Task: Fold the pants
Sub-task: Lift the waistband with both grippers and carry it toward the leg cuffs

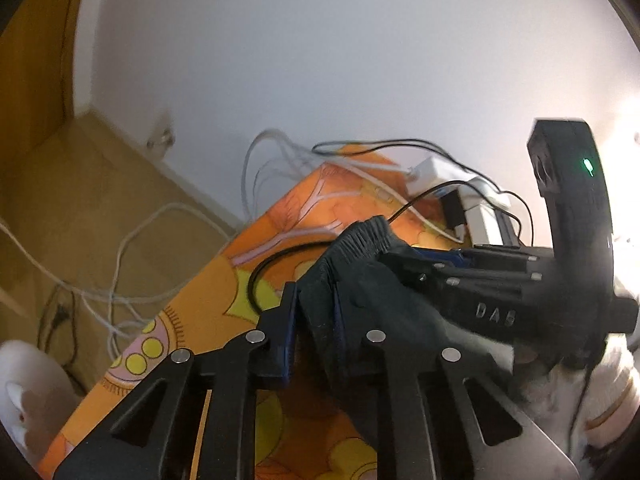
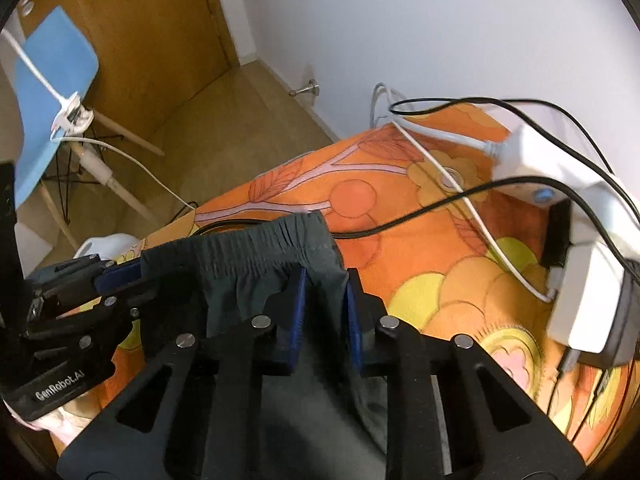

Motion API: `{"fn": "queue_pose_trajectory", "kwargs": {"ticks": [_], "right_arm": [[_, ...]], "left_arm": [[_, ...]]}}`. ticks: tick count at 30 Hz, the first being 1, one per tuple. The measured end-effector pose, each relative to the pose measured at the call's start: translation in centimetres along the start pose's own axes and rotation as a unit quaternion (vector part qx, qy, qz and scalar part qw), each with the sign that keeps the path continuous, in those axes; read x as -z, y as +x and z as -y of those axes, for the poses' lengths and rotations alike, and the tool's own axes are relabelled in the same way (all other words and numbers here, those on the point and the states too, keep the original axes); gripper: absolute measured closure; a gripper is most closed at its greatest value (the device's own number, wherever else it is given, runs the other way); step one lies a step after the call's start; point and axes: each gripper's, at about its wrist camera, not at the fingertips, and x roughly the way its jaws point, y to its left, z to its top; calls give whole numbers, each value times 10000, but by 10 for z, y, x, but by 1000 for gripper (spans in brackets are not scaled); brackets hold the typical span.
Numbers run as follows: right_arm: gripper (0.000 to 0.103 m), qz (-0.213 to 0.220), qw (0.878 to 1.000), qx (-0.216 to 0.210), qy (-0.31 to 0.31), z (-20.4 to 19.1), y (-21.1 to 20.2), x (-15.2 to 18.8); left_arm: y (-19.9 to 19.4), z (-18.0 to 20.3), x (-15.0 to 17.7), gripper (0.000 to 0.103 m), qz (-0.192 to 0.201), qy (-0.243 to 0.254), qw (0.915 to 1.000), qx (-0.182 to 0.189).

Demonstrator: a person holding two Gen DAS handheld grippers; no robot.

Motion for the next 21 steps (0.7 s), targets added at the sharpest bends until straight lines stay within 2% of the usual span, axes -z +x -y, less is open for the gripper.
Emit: {"fn": "queue_pose_trajectory", "kwargs": {"ticks": [1, 2, 3, 7, 10, 12, 16, 21], "right_arm": [[66, -16, 9999, 7, 159, 5, -6, 1], [45, -29, 9995, 18, 314, 9, -13, 1], [36, 24, 9988, -17, 487, 12, -25, 2], [36, 165, 9962, -305, 801, 17, -61, 1], [35, 31, 9913, -572, 1183, 21, -67, -7], [35, -268, 9868, -720, 1425, 22, -57, -13], [35, -777, 9827, -713, 1524, 19, -28, -15], [35, -1064, 9793, -758, 1544, 10, -3, -14]], "left_arm": [[-4, 3, 0, 89, 97, 118, 9999, -9], [-8, 8, 0, 89, 192, 240, 9995, -10], [-13, 14, 2, 89, 294, 423, 9987, -3], [-26, 40, 11, 89, 535, 1125, 9922, -3], [-34, 56, 20, 89, 638, 1454, 9873, 63], [-37, 63, 24, 89, 685, 1615, 9844, 105], [-39, 74, 28, 89, 711, 1884, 9794, 155], [-37, 74, 27, 89, 610, 1860, 9803, 262]]}}
